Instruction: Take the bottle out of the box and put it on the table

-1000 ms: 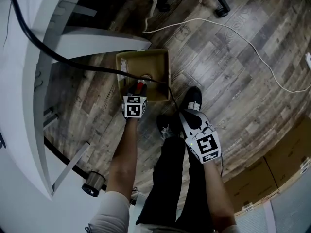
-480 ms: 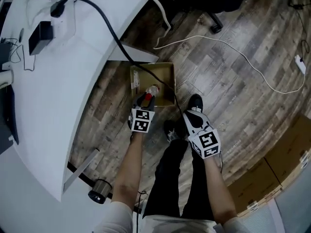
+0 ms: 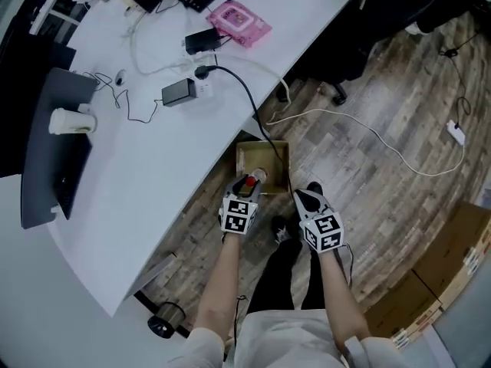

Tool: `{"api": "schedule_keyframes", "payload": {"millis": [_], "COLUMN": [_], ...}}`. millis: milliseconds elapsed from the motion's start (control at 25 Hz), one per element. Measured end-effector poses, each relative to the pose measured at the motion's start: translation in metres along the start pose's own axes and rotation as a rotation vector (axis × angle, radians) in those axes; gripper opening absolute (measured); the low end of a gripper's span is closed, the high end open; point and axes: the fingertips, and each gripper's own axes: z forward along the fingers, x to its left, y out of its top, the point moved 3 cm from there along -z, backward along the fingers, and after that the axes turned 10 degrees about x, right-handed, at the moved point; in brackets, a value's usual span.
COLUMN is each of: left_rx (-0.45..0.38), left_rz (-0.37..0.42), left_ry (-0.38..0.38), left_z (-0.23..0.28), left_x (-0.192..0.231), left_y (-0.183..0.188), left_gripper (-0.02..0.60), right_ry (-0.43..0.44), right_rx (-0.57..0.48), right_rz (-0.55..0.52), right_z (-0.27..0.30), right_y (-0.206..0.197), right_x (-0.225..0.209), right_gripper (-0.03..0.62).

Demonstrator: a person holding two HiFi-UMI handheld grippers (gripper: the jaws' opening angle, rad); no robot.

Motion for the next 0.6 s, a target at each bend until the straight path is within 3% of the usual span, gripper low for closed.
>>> {"api": "schedule_keyframes", "payload": {"millis": [320,600], "left_rx": [-0.094,-0.111], "left_rz": [-0.054,0.106], "left_ry": [0.032,-0.056], "left_z": [-0.132,-0.215], "left_x": [-0.009,0.006], "left_y": [0.068,0.122], "left_gripper": [0.16,0.16], "right_ry": [-0.026,0.008], "right_rx": [-0.094,-0.127], "right_rz": [0.022,0.056], "right_z": [-0.049,-0.06], "right_y": [0.085,0.146], "right_x": [0.062,0.106], "right_gripper": [0.04,0.04]}}
